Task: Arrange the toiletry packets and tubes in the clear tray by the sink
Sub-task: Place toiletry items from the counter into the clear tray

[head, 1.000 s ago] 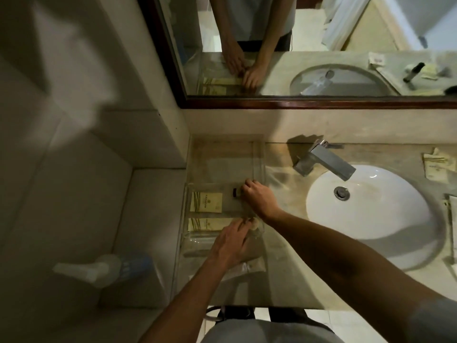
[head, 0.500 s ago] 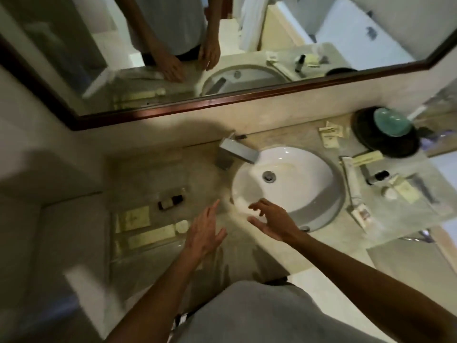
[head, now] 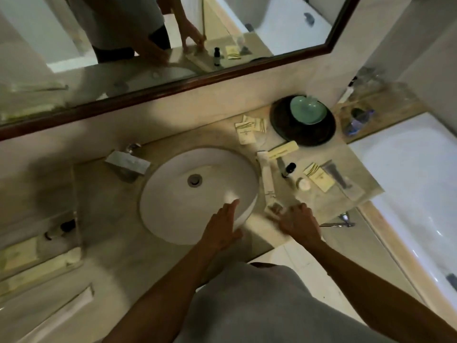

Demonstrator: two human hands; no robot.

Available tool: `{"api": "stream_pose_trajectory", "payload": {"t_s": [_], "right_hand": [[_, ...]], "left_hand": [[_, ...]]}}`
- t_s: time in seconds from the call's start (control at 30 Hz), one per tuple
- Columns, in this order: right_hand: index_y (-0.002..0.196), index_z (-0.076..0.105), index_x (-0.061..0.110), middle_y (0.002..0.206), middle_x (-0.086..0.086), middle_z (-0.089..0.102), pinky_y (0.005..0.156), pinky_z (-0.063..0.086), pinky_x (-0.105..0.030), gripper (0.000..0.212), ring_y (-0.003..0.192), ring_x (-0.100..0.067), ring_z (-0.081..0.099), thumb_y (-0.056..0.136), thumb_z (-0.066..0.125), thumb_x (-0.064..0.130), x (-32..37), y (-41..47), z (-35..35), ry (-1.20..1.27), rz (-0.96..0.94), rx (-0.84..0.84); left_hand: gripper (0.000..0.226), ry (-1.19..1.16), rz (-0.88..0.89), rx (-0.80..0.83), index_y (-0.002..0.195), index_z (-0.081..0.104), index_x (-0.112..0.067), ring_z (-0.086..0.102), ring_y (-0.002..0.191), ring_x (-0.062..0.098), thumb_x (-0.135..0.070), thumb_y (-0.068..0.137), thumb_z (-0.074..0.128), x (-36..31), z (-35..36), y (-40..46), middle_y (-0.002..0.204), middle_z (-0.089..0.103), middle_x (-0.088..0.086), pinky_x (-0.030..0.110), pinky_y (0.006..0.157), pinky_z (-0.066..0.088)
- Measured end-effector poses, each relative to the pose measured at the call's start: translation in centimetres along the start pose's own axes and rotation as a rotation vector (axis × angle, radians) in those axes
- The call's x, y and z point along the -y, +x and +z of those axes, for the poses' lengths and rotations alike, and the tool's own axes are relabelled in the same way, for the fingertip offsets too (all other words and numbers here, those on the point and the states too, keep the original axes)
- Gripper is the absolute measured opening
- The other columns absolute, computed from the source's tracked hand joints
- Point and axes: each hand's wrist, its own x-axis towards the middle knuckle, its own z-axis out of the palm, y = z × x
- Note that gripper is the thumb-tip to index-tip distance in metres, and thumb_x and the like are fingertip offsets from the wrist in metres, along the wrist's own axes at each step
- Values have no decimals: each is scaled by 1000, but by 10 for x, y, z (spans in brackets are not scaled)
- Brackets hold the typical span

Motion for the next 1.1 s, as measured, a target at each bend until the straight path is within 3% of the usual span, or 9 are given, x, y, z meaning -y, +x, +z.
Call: {"api": "stream_pose_trajectory", "payload": {"t_s": [0.13, 0.27, 0.43, 0.6, 0.73, 0.83, 0.97, 1.03, 1.1], "right_hand": [[93, 63, 24, 93, 5, 55, 64, 42, -27, 38, 85, -17, 56, 83, 50, 58, -16, 7, 7, 143, -118, 29], [92, 70, 16, 91, -2, 65, 68, 38, -24, 7, 85, -19, 60, 89, 66, 21, -17, -1, -9, 369, -255, -18], [103, 71, 23, 105, 2, 65, 73, 51, -26, 21, 96, -13, 59, 86, 68, 10, -17, -2, -11, 337, -514, -168], [106, 70, 23, 111, -1, 63, 72, 56, -32, 30, 99, -20, 63, 81, 74, 6, -15, -5, -7, 371, -589, -163], [129, 58, 25, 136, -6, 53, 96, 48, -38, 60, 124, -26, 50, 75, 81, 37, -27, -5, -3, 236, -676, 49], [137, 52, 23, 140, -7, 49, 98, 48, -43, 78, 127, -26, 46, 70, 72, 58, -39, -1, -11, 223, -560, 63], [136, 53, 17, 139, -12, 52, 93, 52, -43, 58, 123, -30, 53, 82, 73, 24, -16, 25, -24, 75, -575, -114], [141, 49, 17, 147, -12, 47, 95, 51, -41, 69, 127, -31, 50, 79, 74, 6, 8, 49, -29, -81, -616, -128], [146, 44, 17, 153, -12, 41, 91, 53, -40, 76, 126, -31, 49, 78, 74, 3, 25, 71, -34, -238, -691, -111]], "left_hand": [[88, 47, 6, 58, 153, 14, -21, 47, 120, 29, -31, 83, 67, -31, 15, 27, 142, 40, 9, 43, 97, 41], [78, 90, 25, 65, 147, 27, -19, 48, 117, 28, -30, 82, 68, -52, 20, 41, 137, 43, 9, 41, 95, 43], [66, 225, 82, -1, 132, 46, -17, 49, 113, 23, -40, 76, 71, -51, 31, 49, 130, 48, 5, 36, 91, 45], [19, 272, 256, -93, 98, 61, -14, 57, 90, 25, -18, 81, 65, -44, 36, 49, 102, 58, 6, 27, 70, 39], [48, 366, 233, 144, 115, 52, -17, 49, 108, 25, -38, 76, 69, -37, 41, 46, 126, 47, 5, 35, 86, 40], [70, 310, 134, 168, 124, 43, -20, 43, 114, 22, -47, 68, 75, -29, 46, 40, 130, 42, 1, 36, 94, 39], [76, 311, 170, 175, 139, 37, -17, 38, 130, 25, -41, 76, 71, -31, 50, 46, 145, 37, 5, 38, 105, 32], [72, 355, 194, 197, 141, 37, -13, 38, 130, 28, -37, 80, 68, -37, 50, 52, 147, 37, 8, 39, 105, 31], [66, 408, 209, 189, 137, 40, -12, 43, 124, 29, -35, 80, 67, -42, 50, 56, 139, 44, 10, 39, 102, 31]]}}
